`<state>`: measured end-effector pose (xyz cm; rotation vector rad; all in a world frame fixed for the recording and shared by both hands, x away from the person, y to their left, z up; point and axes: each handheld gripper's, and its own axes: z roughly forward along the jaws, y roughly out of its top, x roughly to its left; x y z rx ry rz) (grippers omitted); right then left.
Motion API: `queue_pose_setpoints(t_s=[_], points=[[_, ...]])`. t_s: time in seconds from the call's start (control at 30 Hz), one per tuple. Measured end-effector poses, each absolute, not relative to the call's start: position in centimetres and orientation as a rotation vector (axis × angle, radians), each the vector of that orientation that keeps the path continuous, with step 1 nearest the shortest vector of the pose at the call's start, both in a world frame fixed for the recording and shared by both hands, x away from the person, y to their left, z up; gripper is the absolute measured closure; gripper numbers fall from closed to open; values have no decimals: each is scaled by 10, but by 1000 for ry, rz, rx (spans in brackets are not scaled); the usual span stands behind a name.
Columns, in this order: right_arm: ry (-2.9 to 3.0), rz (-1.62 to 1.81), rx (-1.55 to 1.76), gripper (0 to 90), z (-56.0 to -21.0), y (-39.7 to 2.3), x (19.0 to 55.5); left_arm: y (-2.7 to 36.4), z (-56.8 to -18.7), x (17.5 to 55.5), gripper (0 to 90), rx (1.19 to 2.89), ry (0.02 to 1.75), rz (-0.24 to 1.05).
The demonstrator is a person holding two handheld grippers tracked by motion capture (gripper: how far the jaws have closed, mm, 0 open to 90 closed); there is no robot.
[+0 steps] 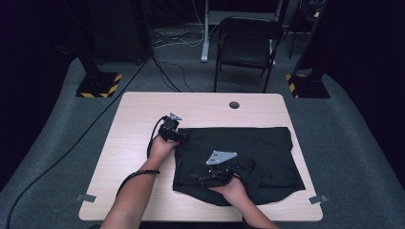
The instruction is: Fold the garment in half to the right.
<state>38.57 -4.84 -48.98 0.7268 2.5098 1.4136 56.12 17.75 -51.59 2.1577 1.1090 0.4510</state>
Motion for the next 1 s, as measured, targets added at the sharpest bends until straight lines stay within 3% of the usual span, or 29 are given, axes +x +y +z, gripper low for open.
queue_pose_setpoints(t_s=[1.0], points=[[2592, 1387, 612, 383, -519, 4, 373, 177, -515, 561, 308, 2162, 1111, 457]])
